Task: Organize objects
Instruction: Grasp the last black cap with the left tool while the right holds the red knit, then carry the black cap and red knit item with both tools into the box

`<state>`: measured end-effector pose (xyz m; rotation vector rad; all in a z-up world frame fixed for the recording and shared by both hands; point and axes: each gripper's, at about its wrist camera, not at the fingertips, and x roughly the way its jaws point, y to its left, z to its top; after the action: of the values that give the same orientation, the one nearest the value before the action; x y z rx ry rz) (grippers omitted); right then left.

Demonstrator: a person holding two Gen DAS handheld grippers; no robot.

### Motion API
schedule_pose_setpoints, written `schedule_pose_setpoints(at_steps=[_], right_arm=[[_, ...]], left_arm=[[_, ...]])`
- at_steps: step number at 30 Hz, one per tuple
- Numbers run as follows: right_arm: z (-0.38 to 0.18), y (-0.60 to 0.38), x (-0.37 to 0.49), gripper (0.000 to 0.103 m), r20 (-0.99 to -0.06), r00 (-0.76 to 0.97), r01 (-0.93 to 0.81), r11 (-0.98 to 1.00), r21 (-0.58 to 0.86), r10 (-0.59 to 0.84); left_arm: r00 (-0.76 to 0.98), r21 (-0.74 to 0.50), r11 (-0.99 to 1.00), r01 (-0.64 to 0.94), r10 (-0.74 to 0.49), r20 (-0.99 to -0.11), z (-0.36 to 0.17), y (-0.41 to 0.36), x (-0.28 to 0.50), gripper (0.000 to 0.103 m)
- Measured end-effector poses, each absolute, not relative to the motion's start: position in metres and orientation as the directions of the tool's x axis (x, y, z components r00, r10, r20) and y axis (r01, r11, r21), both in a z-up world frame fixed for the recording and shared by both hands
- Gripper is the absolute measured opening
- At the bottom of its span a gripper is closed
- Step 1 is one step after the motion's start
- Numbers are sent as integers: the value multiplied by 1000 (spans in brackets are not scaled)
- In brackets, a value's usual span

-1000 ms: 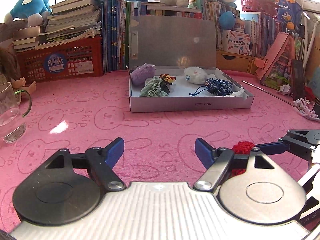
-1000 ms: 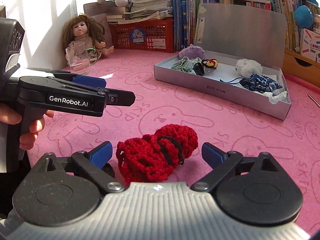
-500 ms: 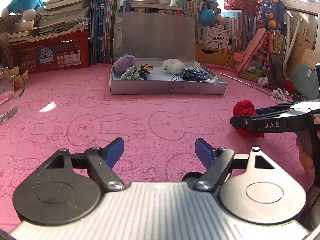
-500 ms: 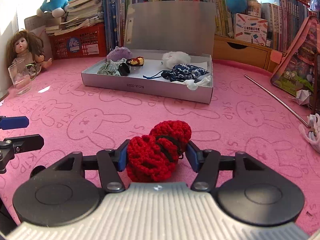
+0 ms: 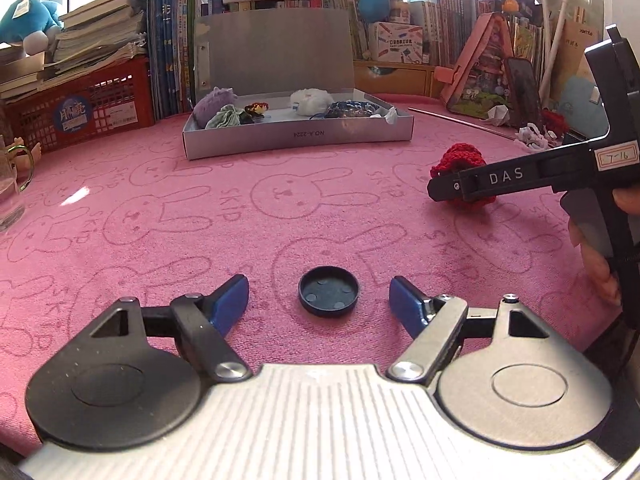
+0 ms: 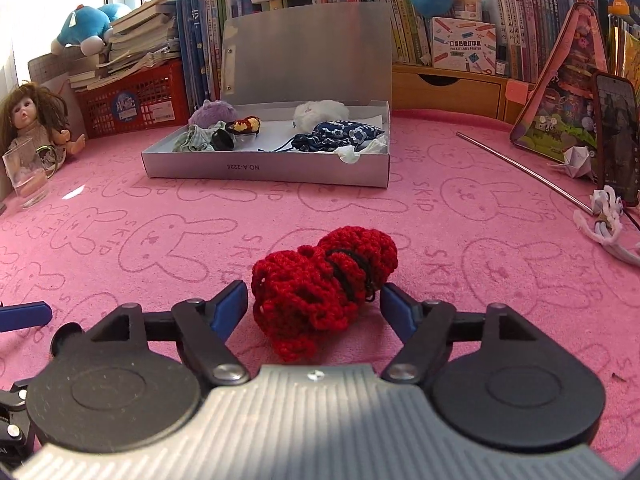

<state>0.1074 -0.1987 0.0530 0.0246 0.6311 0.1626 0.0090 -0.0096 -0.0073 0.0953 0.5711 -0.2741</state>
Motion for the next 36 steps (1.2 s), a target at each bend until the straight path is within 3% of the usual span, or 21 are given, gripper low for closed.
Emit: schedule_pose_setpoints(at_steps=[3, 4, 5, 6, 8, 19, 31, 32, 36], right_arm=[[50, -197, 107, 84, -588, 794, -142, 988, 68, 154], [50, -196, 107, 84, -586, 796, -141, 988, 65, 152], [50, -197, 108, 85, -586, 796, -141, 988, 68, 154], [49, -197, 108, 85, -587, 795, -141, 987, 71, 156], [49, -197, 108, 85, -586, 795, -140, 987, 72, 156], [49, -196, 105, 85, -573, 805, -141, 988, 68, 155], [58, -209, 100, 85, -528, 813, -150, 964, 220, 246], [59, -210, 101, 84, -529, 811, -145, 962, 231, 250], [60, -211, 106, 62, -539, 809, -114, 963, 243, 232]], left_arm=[[817, 14, 966, 260, -212, -537, -6, -9, 8, 69], [819, 12, 968, 250, -205, -535, -5, -8, 8, 59], [820, 3, 971, 239, -200, -536, -3, -7, 8, 43], [819, -19, 974, 228, -202, -538, 0, -4, 9, 37], [818, -60, 974, 217, -215, -534, 6, 1, 12, 37], [833, -33, 987, 160, -153, -531, 11, 4, 37, 37], [835, -31, 988, 148, -142, -531, 9, 5, 52, 37], [837, -31, 988, 149, -142, -529, 10, 4, 53, 37], [842, -32, 988, 148, -143, -520, 12, 4, 57, 37]])
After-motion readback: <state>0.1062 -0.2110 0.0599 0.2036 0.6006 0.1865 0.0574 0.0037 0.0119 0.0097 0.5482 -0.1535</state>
